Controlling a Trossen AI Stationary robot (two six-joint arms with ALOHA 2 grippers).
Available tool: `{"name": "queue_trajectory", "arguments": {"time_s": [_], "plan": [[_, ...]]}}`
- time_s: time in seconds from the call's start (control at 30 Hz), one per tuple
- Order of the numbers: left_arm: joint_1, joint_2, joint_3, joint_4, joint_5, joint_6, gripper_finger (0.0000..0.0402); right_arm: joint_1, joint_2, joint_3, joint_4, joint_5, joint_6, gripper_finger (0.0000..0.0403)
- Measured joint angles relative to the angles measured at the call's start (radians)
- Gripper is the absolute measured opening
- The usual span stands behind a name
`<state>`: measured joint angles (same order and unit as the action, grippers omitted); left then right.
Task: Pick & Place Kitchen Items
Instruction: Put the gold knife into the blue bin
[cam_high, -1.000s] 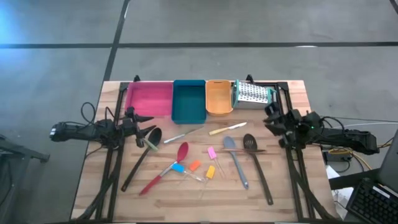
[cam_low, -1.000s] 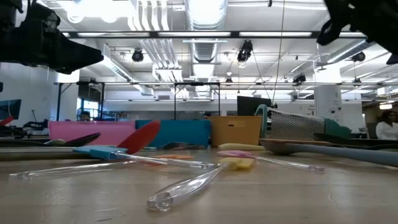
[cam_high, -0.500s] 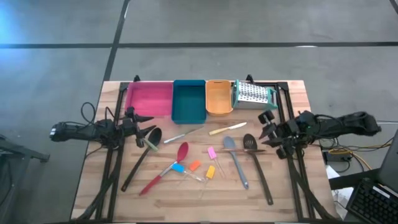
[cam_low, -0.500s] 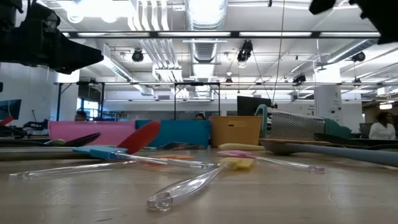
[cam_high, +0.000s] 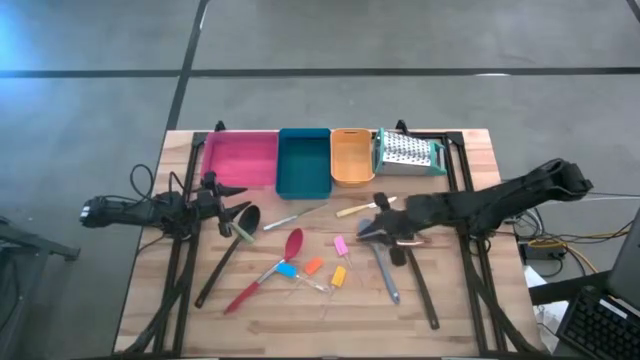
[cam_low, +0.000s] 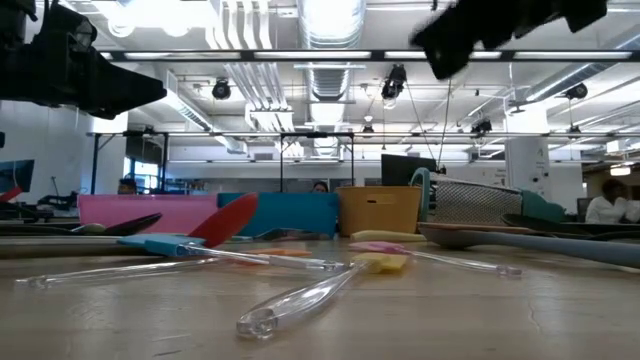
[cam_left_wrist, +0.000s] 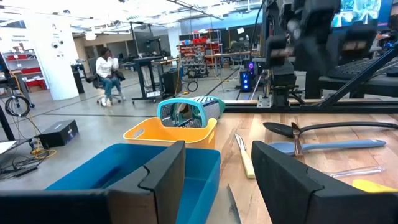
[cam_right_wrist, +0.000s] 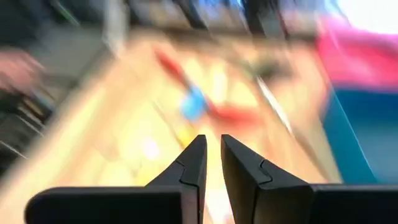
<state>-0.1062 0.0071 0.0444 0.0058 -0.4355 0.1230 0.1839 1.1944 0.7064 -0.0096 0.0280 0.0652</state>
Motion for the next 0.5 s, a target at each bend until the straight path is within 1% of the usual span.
{"name": "queue_trajectory", "arguments": {"time_s": [0.1, 0.17, 0.37, 0.5], "plan": [[0.000, 0.000, 0.000, 0.000, 0.000, 0.000, 0.0190, 0.021, 0.059, 0.080, -0.247, 0.117, 0.073, 0.0030], [0.000, 0.000, 0.000, 0.000, 0.000, 0.000, 0.0191, 0.034, 0.087, 0.120, -0.362, 0.149, 0.115, 0.0027], [0.000, 0.001, 0.000, 0.000, 0.000, 0.000, 0.0191, 0.061, 0.138, 0.200, -0.589, 0.156, 0.196, 0.0028], [0.000, 0.002, 0.000, -0.001, 0.000, 0.000, 0.0191, 0.063, 0.156, 0.219, -0.708, 0.155, 0.227, 0.0029]]}}
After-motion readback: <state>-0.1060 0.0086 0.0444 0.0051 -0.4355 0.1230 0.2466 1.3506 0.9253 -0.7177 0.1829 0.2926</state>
